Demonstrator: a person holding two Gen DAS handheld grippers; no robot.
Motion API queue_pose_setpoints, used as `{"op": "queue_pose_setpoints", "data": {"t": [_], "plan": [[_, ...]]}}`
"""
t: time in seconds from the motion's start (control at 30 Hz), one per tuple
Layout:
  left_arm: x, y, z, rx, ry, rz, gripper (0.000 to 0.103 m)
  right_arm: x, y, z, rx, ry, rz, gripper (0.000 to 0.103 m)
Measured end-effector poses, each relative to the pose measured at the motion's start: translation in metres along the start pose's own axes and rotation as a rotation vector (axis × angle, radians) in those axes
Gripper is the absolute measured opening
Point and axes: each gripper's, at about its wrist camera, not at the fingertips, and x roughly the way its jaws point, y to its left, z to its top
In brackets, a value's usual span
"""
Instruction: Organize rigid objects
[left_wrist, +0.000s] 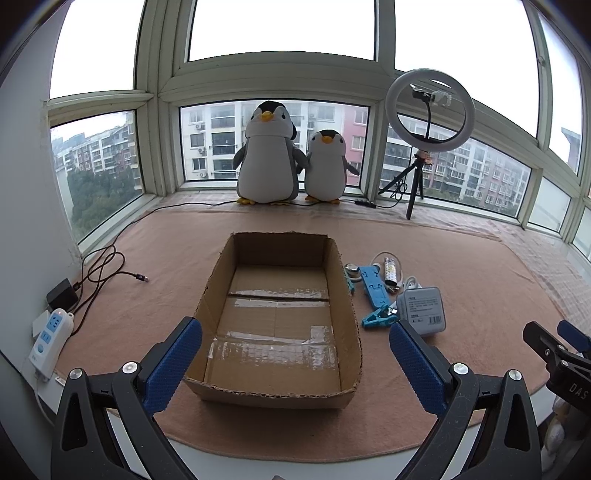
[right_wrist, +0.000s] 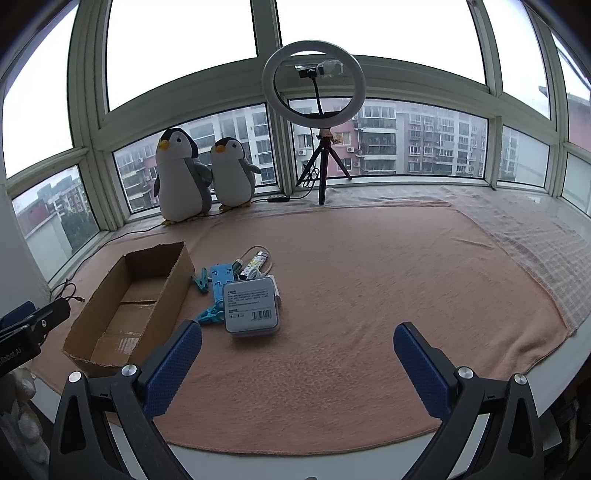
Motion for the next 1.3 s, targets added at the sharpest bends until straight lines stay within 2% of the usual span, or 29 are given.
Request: {"op": "queue_pose_setpoints", "data": {"t": [0.23,0.57,1.3], "plan": [[0.0,0.0001,-0.0001,-0.001,0.0,0.0,0.102,0.0023,-0.0018,-0.0008,0.017,0.015,0.017,0.103],[-0.0003,0.0005,0.0,-0.001,-0.002,0.001,0.102,-0.0026,0.0054,0.0002,-0.028,-0.013,-0.018,0.103],[0.0014,0.0032,-0.0007,-0.003,0.002,0.004,0.102,0.004,0.0023,-0.0036,-0.015,0.022,-0.003,0.103]]}}
